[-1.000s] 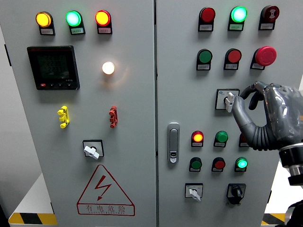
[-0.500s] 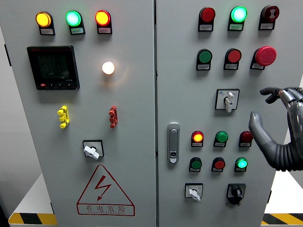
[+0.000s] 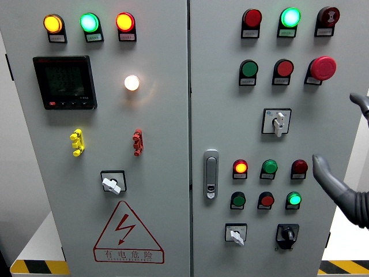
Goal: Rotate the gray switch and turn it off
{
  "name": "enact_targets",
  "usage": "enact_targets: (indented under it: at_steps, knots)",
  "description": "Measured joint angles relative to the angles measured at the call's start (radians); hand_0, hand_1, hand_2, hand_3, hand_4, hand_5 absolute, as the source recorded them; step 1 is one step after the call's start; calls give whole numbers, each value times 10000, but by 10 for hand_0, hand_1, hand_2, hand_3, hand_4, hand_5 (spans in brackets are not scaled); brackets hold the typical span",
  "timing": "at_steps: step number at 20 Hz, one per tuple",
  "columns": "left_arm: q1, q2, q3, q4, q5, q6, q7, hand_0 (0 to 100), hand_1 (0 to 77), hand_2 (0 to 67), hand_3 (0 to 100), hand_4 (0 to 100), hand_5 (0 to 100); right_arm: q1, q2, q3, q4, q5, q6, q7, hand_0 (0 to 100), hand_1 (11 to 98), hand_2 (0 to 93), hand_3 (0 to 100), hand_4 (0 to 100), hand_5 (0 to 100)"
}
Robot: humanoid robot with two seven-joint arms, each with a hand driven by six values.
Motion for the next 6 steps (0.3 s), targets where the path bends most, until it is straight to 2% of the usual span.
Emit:
enact_targets:
  at_steps: [6]
  knots:
    - [0,0,0,0,0,0,0,0,0,132,183,95,118,-264,16,-504,18,-27,-628,42,0,439,128,150,104,200]
